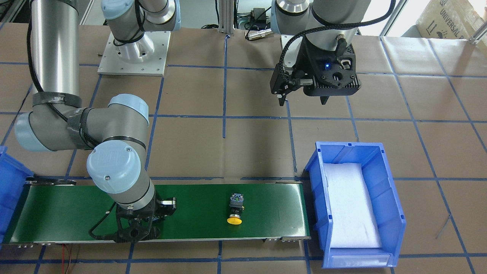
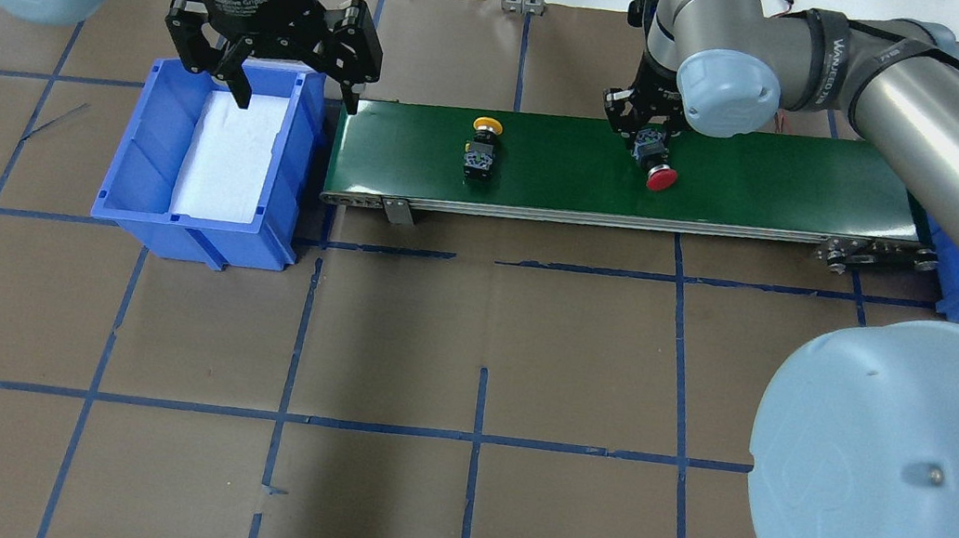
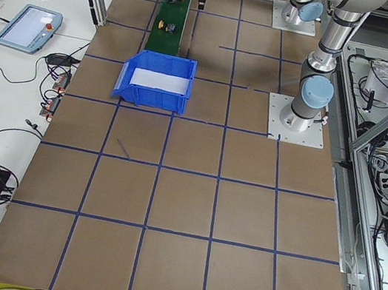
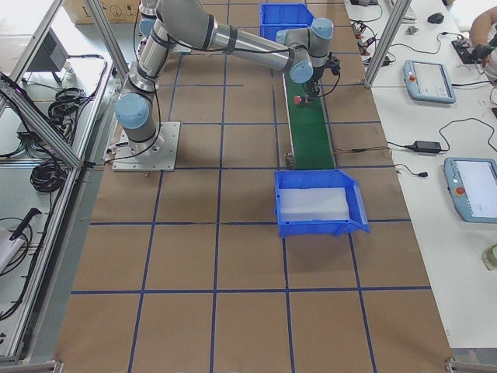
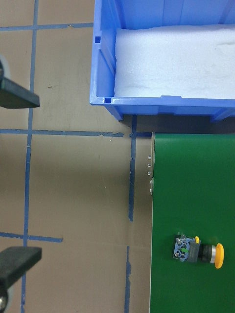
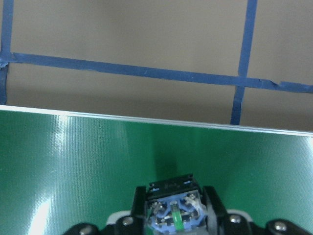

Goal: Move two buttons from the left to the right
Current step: 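Grasp the red button on the belt with the right gripper and lift, then lower the red button into the far blue bin and release it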

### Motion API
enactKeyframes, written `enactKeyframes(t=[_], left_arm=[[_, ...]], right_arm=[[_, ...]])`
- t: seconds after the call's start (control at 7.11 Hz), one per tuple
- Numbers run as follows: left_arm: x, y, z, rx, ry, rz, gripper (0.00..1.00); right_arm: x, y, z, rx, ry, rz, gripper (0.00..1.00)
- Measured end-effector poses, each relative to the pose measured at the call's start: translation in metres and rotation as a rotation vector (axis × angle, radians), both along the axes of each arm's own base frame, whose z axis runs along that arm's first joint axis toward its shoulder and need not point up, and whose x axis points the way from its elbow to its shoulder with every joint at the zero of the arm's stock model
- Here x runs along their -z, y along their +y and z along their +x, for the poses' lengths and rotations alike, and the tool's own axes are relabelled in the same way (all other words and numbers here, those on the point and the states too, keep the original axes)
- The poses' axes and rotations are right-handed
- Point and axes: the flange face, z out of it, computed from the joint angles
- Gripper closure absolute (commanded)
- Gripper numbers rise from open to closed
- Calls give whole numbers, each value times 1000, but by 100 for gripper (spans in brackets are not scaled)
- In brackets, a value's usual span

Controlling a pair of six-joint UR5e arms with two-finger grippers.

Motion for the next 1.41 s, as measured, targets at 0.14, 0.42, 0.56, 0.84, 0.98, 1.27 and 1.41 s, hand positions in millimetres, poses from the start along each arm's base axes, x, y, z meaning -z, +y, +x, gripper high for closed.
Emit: enactKeyframes(t=[0.14,0.42,0.56,0.84,0.98,1.27,1.41], left_arm=[[0,0,0,5,0,-1,0],[-2,-1,1,6,3,-5,0],[-1,-2,1,6,4,-6,0],[0,-3,1,8,3,-9,0],[0,-3,1,9,3,-10,0],[0,-4,1,21,2,-11,0],[-1,-4,1,26,2,-11,0]], right_arm=[[-17,-4,-6,5,6,5,94],[-54,-10,-47,9,10,12,95],[-71,-11,-93,32,15,19,94],[-97,-6,-205,33,29,29,94],[-109,2,-254,28,34,23,94],[-124,23,-346,36,42,28,93],[-120,35,-397,47,45,40,93]])
